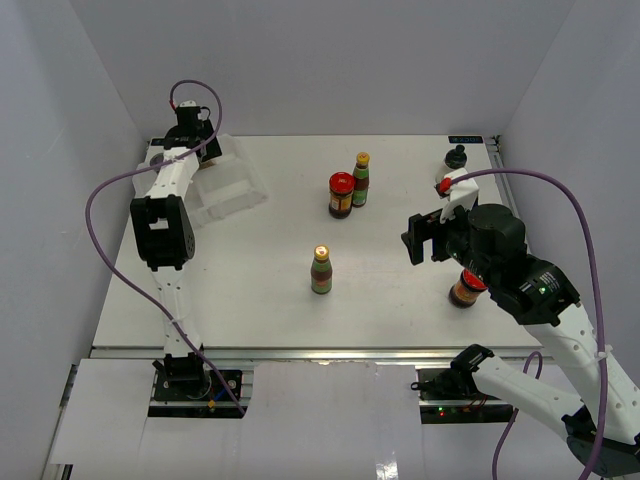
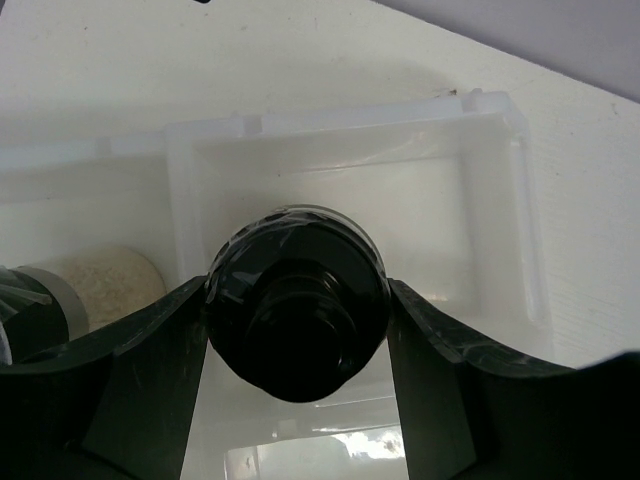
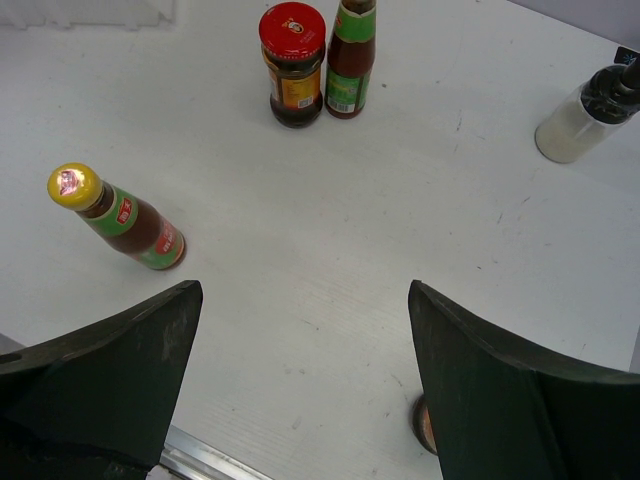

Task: Organize the condiment bottles

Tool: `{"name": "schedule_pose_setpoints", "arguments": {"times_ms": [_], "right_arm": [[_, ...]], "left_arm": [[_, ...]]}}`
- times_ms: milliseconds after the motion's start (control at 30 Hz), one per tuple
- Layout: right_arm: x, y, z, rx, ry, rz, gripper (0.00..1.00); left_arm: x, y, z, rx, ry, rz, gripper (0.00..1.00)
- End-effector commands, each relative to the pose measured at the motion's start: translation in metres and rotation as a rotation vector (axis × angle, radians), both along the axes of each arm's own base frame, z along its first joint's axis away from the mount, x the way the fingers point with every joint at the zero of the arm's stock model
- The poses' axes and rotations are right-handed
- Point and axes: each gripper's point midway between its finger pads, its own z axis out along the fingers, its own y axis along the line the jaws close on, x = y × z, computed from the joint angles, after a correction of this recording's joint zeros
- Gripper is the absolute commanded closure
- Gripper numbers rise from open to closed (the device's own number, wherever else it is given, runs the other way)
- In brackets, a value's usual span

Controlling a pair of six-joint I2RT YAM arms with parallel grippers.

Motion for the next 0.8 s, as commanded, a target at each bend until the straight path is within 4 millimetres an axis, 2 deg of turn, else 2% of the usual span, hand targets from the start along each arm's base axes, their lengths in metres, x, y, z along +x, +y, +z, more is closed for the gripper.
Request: {"name": "schedule_pose_setpoints", "arguments": {"times_ms": [0,100,267,400,533,633,767], "right_arm": [[0.004,-0.001,0.009,0.01,-0.048,-0.011,0.1],[0.004,-0.002,0.01,0.01,-0.049,-0.014,0.1],[0.003,-0.003,0.011,0.014,-0.048,-0.015,0.1],[0.001,-0.001,0.013,0.022,-0.037,-0.007,0.1],[-0.001,-0.001,0.014,0.043,-0.018,-0.019,0.1],[-0.004,0.002,0.013,0.062,0.015,-0.012,0.1],[-0.003,0.009,0.016,0.084,0.045,-0.007,0.1]], "left_arm": [[0.007,0.0,0.02,0.001,-0.059,-0.006,0.63],[0.007,0.0,0.019,-0.002,-0.055,-0.009,0.37],[0.004,0.001,0.031,0.004,-0.063,-0.005,0.21],[-0.001,0.001,0.055,0.0,-0.085,0.003,0.03],[-0.01,-0.003,0.093,-0.008,-0.127,-0.013,0.02],[-0.029,-0.009,0.141,-0.035,-0.196,-0.027,0.02],[-0.057,-0.03,0.178,-0.103,-0.263,-0.104,0.02]]}}
